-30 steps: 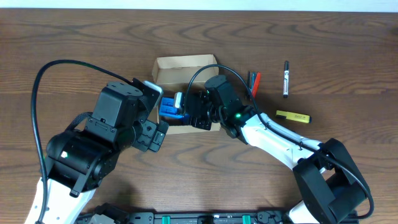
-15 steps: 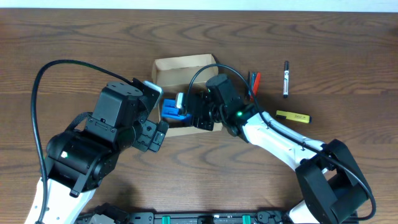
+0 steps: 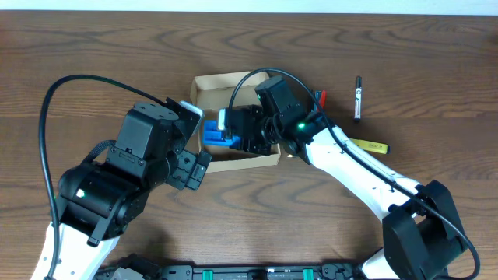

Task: Pack container
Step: 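Lower the blue duster into the box and open the right gripper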

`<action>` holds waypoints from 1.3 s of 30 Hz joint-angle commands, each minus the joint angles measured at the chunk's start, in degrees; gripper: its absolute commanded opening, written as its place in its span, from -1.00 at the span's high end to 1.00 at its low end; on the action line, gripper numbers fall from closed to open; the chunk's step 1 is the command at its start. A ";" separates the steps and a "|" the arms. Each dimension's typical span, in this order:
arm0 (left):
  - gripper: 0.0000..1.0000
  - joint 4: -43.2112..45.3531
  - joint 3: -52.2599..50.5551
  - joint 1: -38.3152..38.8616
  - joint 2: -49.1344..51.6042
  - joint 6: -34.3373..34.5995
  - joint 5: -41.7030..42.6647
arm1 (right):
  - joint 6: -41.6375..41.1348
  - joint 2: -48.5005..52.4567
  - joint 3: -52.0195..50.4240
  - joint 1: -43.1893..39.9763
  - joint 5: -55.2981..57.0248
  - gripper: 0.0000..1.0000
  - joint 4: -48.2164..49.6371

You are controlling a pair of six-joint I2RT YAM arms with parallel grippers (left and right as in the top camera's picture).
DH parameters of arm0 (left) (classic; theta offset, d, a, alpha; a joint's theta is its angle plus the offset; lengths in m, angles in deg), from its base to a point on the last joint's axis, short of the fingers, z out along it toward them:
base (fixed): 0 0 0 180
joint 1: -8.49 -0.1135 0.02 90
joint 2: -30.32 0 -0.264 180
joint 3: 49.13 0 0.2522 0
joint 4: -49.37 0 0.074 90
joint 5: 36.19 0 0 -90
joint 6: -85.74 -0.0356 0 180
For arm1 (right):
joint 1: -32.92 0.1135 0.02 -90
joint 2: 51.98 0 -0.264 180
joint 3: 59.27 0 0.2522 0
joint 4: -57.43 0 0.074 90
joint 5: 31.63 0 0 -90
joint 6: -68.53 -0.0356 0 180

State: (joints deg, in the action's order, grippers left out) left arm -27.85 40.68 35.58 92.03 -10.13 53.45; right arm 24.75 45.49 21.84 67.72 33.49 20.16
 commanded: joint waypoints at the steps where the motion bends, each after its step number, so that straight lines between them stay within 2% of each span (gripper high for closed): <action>1: -0.90 -0.20 0.28 -0.17 0.04 -0.35 -0.02 | 3.87 -0.83 0.96 -0.22 -1.51 0.37 -1.20; 19: -0.90 -0.20 0.28 -0.17 0.04 -0.35 -0.02 | 8.31 2.99 0.96 -0.28 -3.67 0.35 -1.40; 25: -0.90 -0.20 0.28 -0.17 0.04 -0.37 -0.02 | 8.28 2.99 0.96 -0.26 -3.67 0.25 -1.40; 29: -0.91 -0.20 0.28 -0.17 0.04 -0.35 -0.02 | 8.28 2.99 0.96 -0.22 -3.91 0.16 -1.38; 35: -0.90 -0.20 0.28 -0.17 0.04 -0.35 -0.02 | 6.45 2.89 1.33 -0.22 -4.24 -0.24 -1.18; 39: -0.90 -0.20 0.28 -0.17 0.04 -0.35 -0.02 | 4.55 1.68 2.67 -0.24 -6.23 -0.40 -1.51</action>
State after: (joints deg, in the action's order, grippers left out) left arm -27.85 40.68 35.58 92.03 -10.13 53.45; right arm 30.89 48.27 22.30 67.72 30.08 18.78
